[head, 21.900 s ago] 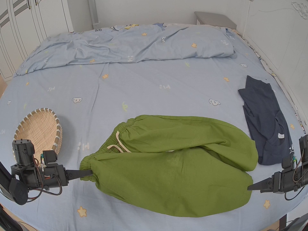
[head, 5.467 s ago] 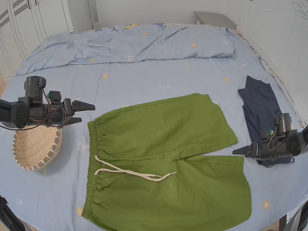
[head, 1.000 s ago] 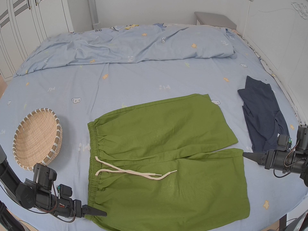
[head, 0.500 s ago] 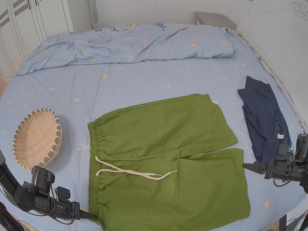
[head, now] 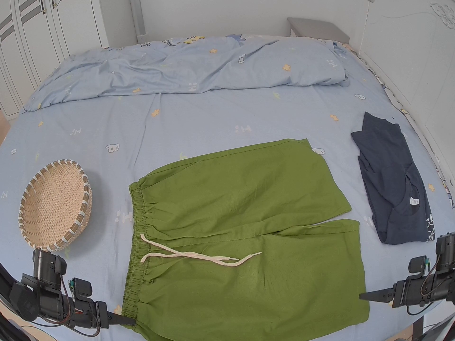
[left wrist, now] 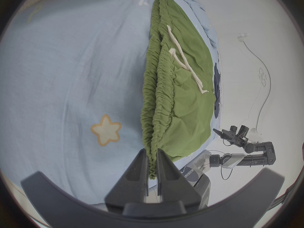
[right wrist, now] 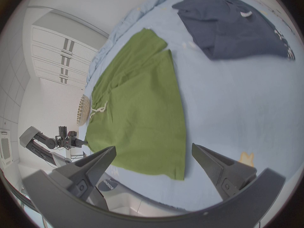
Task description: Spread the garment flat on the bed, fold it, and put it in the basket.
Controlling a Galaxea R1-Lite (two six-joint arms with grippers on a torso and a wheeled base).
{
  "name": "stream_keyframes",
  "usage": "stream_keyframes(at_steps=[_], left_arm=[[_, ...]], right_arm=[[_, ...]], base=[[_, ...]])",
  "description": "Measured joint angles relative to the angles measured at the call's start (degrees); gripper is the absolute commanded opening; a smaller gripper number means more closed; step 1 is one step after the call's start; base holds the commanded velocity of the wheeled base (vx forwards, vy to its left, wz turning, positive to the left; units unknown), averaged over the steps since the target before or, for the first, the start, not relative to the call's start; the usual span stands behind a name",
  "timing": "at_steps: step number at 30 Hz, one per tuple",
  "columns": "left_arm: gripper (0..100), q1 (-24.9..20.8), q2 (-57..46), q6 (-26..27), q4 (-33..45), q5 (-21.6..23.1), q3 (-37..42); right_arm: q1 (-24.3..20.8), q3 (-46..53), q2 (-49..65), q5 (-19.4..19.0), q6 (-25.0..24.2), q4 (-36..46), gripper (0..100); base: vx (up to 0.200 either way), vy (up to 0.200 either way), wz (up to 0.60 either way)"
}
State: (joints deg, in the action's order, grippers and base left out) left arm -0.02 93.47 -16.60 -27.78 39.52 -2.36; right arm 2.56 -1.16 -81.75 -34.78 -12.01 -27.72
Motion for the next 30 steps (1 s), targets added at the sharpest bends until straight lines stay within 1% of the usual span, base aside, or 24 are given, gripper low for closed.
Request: stream_keyframes(at_steps=[3,6,12,15,20,23,30], left_arm=[[0,0.35,-0.46,0.00,0.00,0.00,0.06],[0,0.73,-0.77,-0.09,0.00,0.05,-0.16],[0,1.04,-1.10,-0.46,0.00,0.16,-0.96],[0,1.10,-1.18,-0.52,0.01,0.18,-1.21],[0,1.18,-1.27,-0.59,-0.05,0.20,-1.40],[0,1.23,-1.33,-0.61,-0.02,0.20,-1.51],[0,1.18,-1.43,-0.63,-0.05,0.27,-1.51]], right_arm=[[-0.13,0.09,1.51,0.07,1.17,4.79,100],[-0.41,0.15,2.21,0.07,3.34,8.29,100],[-1.02,0.15,-0.80,-0.17,6.73,9.19,100],[-1.22,0.15,-3.89,-0.20,7.33,8.24,100],[-1.44,0.15,-10.08,-0.39,7.80,3.29,100],[-1.72,0.15,-12.59,-0.55,7.91,2.13,100],[-4.49,0.15,-17.73,-0.74,7.91,-2.11,100]], base=[[0.000,0.000,0.00],[0.000,0.000,0.00],[0.000,0.000,0.00],[0.000,0.000,0.00],[0.000,0.000,0.00],[0.000,0.000,0.00],[0.000,0.000,0.00]])
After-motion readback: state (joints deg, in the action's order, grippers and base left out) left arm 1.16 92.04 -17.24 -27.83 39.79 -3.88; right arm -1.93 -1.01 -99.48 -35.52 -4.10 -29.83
